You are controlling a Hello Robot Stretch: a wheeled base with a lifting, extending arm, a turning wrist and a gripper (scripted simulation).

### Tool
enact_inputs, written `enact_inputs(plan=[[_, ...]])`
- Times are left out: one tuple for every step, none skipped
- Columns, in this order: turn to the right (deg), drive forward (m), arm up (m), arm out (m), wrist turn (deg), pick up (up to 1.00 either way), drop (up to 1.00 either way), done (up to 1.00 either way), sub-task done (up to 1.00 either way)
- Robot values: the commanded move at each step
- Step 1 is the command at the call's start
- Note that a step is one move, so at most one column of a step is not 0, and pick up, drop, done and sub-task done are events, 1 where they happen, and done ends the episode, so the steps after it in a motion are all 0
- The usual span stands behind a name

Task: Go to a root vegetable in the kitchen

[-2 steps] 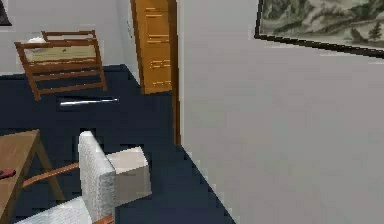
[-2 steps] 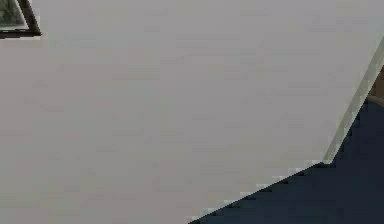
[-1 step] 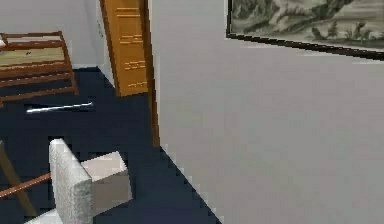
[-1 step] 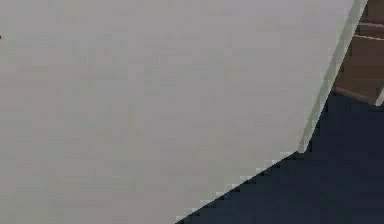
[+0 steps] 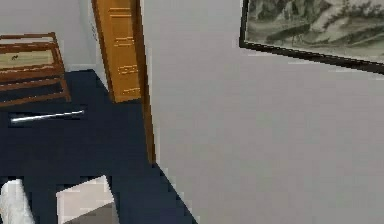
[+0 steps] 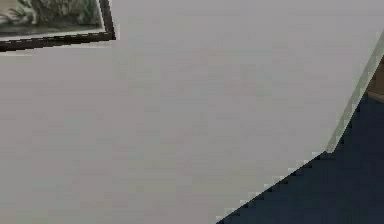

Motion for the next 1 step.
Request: enact_inputs(plan=[[-21.0,0.00,0.00,0.00,0.0,0.00,0.00,0.00,0.00]])
